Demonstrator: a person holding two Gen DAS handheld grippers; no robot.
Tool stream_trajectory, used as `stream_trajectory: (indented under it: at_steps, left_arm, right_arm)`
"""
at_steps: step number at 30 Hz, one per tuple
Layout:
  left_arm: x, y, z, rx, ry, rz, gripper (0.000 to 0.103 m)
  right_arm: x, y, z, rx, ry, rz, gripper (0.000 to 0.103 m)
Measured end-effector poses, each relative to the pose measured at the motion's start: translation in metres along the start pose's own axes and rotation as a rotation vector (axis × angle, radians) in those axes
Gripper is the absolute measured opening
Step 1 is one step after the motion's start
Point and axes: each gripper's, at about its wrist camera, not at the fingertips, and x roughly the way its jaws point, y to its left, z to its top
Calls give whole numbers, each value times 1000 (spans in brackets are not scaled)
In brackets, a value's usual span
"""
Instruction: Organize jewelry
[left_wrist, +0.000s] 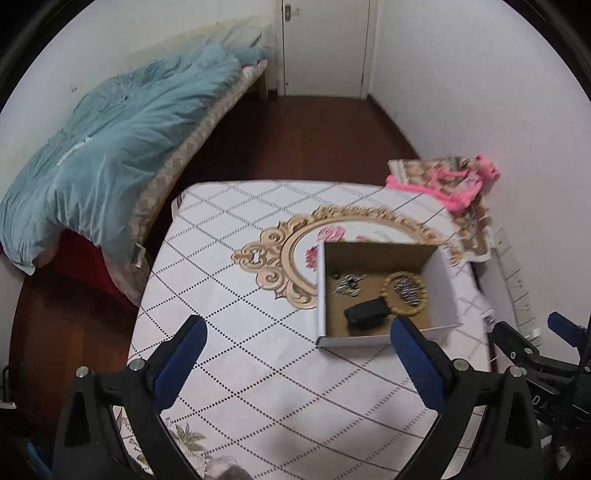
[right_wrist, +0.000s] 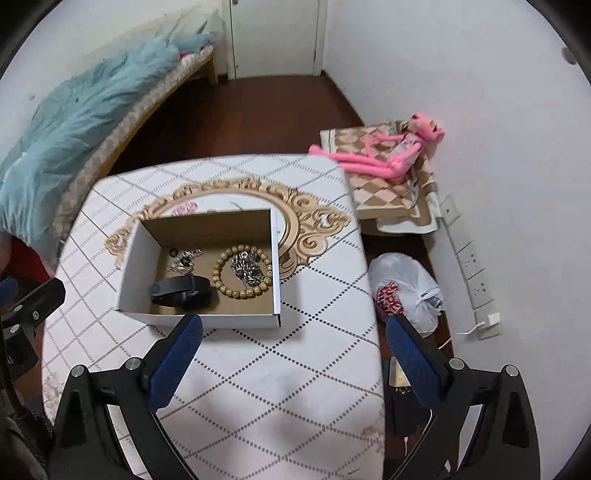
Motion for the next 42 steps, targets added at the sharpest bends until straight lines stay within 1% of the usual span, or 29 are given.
stream_trajectory:
  at_steps: [5, 10, 13, 16, 21, 24, 29, 40, 42]
  left_arm:
    - [-48, -1, 0, -7, -52, -19, 101]
    - [-96, -2, 1, -7, -110, -18, 101]
    - [-122, -4, 0, 9, -132, -26, 101]
    - [-140, -5, -3, 15, -142, -17, 101]
    - [-157, -4, -5, 13, -146, -8, 101]
    - [-163, -3, -7, 16, -157, 3, 101]
    - [-162, -5, -7, 24, -148, 9, 101]
    - [-125, -18, 9, 37, -76, -13, 101]
    - [-117, -20, 12, 42, -63, -5, 101]
  right_arm:
    - [-61, -7, -1, 18, -90, -2, 101]
    - [-125, -18, -4, 39, -178, -2, 101]
    - [-153, -21, -6, 44, -215, -11, 101]
    - [-178, -23, -8, 36, -248, -18, 101]
    - [-204, -22, -12, 35, -269, -5, 101]
    - [-211, -22, -15, 34, -268, 2, 101]
    - [-209, -22, -16, 35, -254, 10, 101]
    - [-165, -19, 0, 32, -178, -6, 101]
    - [-156, -18, 5, 27, -165, -12, 102]
